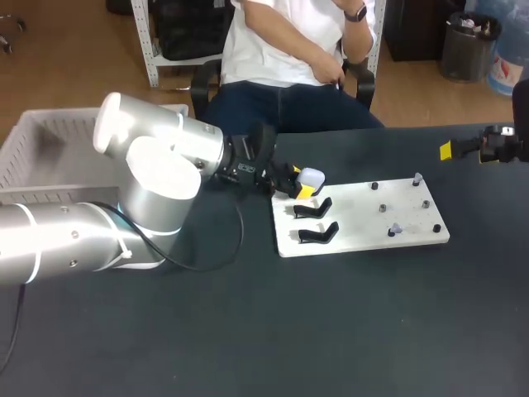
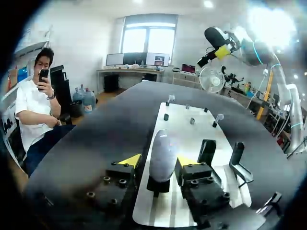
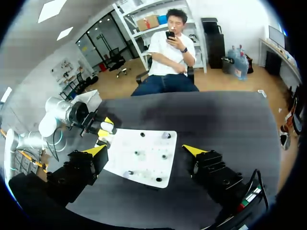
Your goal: Pick up each earbud case from the left stands, insert the matching earbuds, close the lid, and place the case in the box.
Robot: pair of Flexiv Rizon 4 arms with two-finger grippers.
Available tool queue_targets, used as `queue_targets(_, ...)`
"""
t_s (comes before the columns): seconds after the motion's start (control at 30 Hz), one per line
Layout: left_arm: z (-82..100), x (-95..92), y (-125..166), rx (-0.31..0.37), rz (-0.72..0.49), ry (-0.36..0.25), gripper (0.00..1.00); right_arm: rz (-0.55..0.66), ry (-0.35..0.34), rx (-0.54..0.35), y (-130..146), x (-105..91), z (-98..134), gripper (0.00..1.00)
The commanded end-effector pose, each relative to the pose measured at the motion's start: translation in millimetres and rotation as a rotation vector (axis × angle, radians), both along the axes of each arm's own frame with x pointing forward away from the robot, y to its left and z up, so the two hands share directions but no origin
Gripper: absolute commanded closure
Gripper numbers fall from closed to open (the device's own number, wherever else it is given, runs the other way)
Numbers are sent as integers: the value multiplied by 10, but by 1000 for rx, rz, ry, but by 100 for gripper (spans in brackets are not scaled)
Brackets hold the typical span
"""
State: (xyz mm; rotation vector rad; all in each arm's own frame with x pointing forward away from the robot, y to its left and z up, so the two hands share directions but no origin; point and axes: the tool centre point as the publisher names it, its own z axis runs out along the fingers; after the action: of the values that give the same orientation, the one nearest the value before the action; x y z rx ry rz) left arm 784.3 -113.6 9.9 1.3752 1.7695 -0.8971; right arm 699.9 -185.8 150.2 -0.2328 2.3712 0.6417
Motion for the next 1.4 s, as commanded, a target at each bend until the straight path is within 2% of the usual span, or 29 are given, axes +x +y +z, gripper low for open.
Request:
queue_targets(0.03,-4,24,-10,3,-2,3,59,0,0,-2,-1,-2,-1,0)
queue_targets(0.27,-2,19,-8,4,-8,4,75,0,0,-2,-1,-2,-1,0)
queue_targets(0.33,1,17,-7,3,-9,2,90,0,0,-2,-1,-2,-1,0)
queue_targets(0.43,5,13,-1,2,-10,1,100,0,0,-2,-1,-2,-1,0)
queue_targets(0.7,127,-38,34,-17,-22,-28,100,0,0,-2,-1,-2,-1,0)
queue_targets(0.87,303,-70,70,-39,-61,-62,100,0,0,-2,-1,-2,-1,0)
queue_targets(0.93,370,-93,75,-23,-84,-70,100,0,0,-2,-1,-2,-1,0)
queue_targets(1.1,535,-159,84,-36,-102,-99,100,0,0,-2,-1,-2,-1,0)
queue_targets(1.4,786,-162,-71,-26,-90,-169,100,0,0,-2,-1,-2,-1,0)
